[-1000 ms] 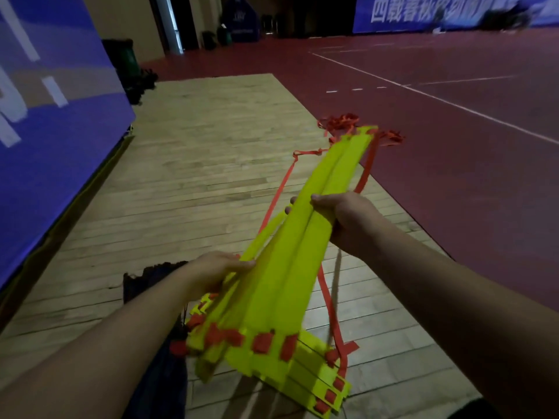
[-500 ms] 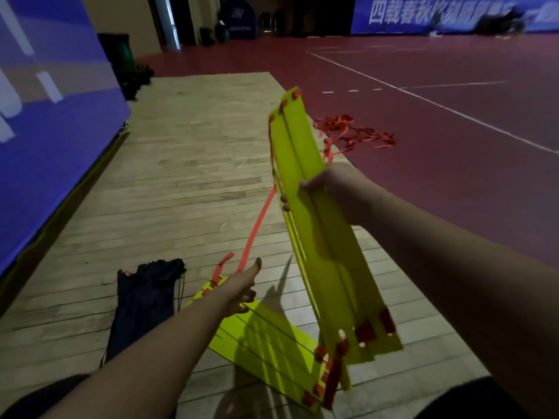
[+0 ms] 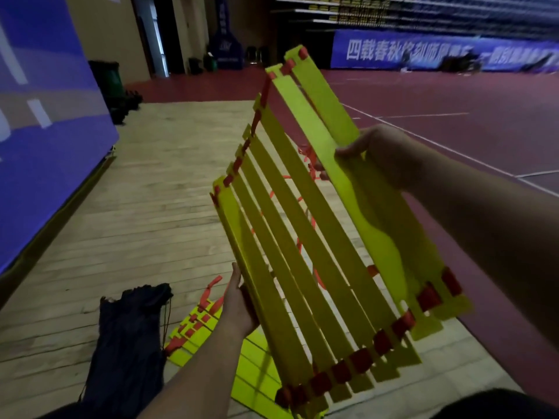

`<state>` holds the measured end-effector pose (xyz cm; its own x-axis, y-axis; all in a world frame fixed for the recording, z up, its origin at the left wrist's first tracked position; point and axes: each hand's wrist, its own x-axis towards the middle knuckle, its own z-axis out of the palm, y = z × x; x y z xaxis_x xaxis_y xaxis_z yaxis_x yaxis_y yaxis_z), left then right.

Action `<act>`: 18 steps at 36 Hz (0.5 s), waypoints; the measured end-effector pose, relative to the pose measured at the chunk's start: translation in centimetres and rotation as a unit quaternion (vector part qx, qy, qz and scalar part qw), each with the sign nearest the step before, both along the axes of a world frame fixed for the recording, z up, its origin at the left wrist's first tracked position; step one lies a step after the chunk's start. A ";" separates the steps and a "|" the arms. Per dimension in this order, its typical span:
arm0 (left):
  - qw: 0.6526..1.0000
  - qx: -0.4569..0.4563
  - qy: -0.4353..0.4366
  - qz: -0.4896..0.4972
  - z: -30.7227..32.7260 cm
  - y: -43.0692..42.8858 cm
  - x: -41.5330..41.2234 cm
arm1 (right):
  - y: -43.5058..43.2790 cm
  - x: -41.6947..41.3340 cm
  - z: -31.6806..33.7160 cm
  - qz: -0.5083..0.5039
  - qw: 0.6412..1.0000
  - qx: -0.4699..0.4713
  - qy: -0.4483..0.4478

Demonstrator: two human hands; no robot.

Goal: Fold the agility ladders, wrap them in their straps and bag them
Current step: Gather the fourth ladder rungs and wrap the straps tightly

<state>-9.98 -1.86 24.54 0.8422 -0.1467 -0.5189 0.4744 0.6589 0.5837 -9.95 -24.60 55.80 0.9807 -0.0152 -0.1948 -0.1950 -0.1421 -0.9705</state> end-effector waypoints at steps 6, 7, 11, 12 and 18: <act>0.997 0.066 -0.036 -0.006 2.4 2.2 0.2 | 1.0 -0.8 0.0 -0.045 0.994 -0.072 -0.076; 0.994 0.096 -0.047 -0.016 2.5 2.7 0.7 | 1.2 -0.8 -0.3 -0.037 0.994 -0.073 -0.078; 0.956 0.285 -0.071 -0.029 4.4 4.2 1.5 | 1.6 -0.5 -1.9 -0.030 0.990 -0.098 -0.092; 0.946 0.315 -0.077 -0.019 5.0 4.7 1.8 | 1.9 -0.7 -2.4 -0.023 0.991 -0.090 -0.096; 0.907 0.403 -0.118 0.019 9.1 8.4 3.7 | 3.0 -1.2 -5.9 -0.025 0.995 -0.028 -0.089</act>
